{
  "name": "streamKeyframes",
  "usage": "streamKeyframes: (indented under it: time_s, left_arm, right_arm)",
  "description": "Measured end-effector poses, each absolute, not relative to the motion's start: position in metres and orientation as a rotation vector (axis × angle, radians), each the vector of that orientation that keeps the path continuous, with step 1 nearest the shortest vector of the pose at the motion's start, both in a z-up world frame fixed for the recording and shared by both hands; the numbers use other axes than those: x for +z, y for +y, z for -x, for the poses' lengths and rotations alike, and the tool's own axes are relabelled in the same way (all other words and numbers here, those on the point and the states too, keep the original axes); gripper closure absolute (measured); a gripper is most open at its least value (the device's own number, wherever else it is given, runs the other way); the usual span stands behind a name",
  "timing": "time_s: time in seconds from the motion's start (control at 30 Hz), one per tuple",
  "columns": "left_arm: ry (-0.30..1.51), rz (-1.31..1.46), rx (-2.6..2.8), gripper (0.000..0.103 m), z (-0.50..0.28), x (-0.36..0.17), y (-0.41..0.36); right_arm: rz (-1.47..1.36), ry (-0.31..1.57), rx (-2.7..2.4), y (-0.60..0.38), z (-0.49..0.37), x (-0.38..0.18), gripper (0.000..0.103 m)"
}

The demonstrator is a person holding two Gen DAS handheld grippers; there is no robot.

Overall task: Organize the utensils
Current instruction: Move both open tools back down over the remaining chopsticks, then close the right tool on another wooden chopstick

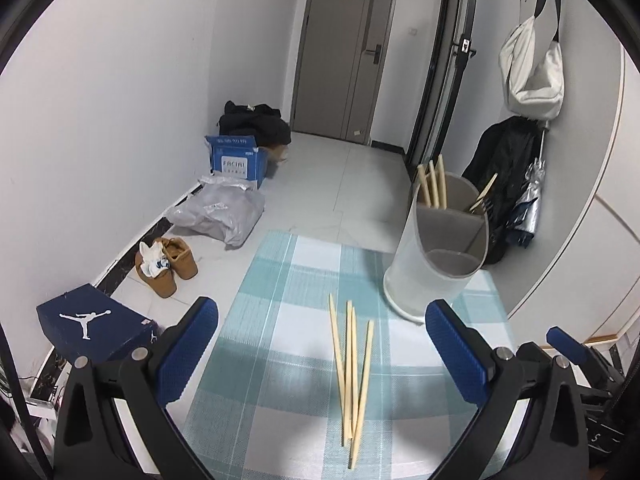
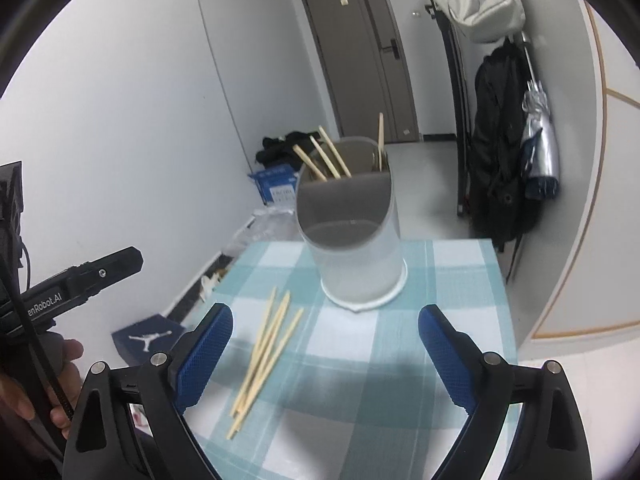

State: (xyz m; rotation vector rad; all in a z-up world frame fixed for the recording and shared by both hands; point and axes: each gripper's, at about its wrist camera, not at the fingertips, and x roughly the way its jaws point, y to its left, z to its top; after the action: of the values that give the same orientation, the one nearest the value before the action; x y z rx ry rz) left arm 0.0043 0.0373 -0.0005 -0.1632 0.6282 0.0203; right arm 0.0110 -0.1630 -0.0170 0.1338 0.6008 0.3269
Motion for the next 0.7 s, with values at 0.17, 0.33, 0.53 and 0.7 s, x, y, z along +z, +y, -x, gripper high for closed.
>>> streamKeyframes:
  time_s: [0.17, 0.33, 0.53, 0.7]
  left_arm:
    - [0.668, 0.186, 0.025, 0.001, -0.007, -0.012, 0.044]
    - [0.680, 0.219, 0.036, 0.001, -0.011, -0.019, 0.052]
    - [0.706, 0.312, 0.025, 0.001, -0.014, -0.023, 0.078]
    - [0.729, 0.354, 0.061, 0.001, -0.016, -0.030, 0.100]
  right_arm:
    - [-0.153, 0.659, 0.302, -0.160, -0.023, -0.039, 0.005]
    - [-0.138, 0.722, 0.279, -0.151, -0.034, -0.054, 0.005]
    - [-0.153, 0.835, 0.277, -0.137, -0.054, -0.074, 0.005]
    - [-0.077, 0.916, 0.337, -0.100, -0.073, -0.088, 0.011]
